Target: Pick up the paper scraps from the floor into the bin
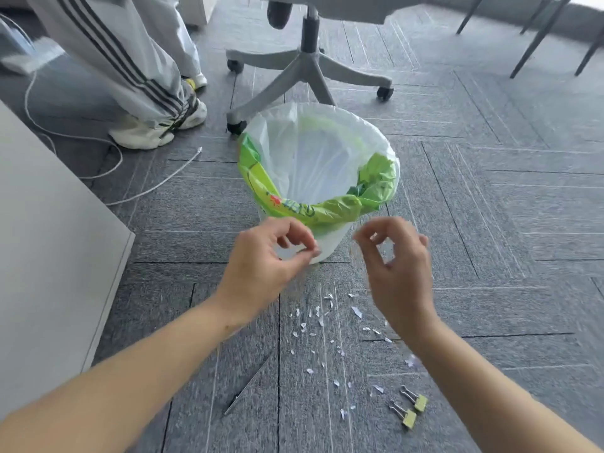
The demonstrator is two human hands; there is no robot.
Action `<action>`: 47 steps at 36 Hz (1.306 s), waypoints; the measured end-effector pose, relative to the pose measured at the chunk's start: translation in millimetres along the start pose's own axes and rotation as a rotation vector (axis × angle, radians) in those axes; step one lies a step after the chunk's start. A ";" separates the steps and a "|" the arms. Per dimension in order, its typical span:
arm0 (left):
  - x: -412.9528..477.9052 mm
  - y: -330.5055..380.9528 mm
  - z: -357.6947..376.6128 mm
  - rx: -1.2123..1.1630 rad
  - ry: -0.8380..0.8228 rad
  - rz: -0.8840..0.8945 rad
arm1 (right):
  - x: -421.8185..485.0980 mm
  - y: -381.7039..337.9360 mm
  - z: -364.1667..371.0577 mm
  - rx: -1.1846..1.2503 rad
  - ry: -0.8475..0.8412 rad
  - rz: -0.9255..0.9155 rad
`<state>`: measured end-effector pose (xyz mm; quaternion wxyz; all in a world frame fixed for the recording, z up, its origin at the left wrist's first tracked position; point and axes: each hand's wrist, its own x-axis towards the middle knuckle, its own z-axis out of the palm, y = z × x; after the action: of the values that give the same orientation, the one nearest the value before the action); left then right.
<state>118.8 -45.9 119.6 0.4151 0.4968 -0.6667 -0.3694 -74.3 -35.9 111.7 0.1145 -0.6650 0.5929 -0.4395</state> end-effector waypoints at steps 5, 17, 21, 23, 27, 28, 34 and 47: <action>62.3 42.9 -23.7 0.147 0.054 0.116 | 74.4 -24.2 -1.1 -0.067 0.025 0.064; 102.8 26.0 -21.0 0.392 -0.102 -0.031 | 105.0 -4.4 15.5 -0.354 -0.233 0.228; 76.6 38.1 -18.1 0.359 -0.008 0.124 | 72.9 -6.1 0.3 -0.235 -0.185 0.134; 55.8 38.9 -10.5 0.306 0.036 0.226 | 45.3 -3.3 -8.8 -0.199 -0.153 0.048; 7.6 28.2 17.2 0.272 -0.100 0.303 | -24.2 17.3 -18.4 -0.179 -0.169 -0.017; -5.3 23.0 24.8 0.262 -0.161 0.280 | -43.9 25.3 -18.1 -0.171 -0.193 0.000; -78.3 -38.4 71.6 0.450 -0.689 -0.061 | -166.0 84.5 -6.0 -0.230 -0.513 0.264; -137.7 -110.0 114.3 0.549 -0.587 -0.407 | -248.2 103.6 19.8 -0.386 -0.643 0.471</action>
<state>75.0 71.0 -49.3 -0.0201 0.5836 -0.7183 -0.3782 -109.1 149.4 -81.1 0.2640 -0.6239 0.7336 -0.0536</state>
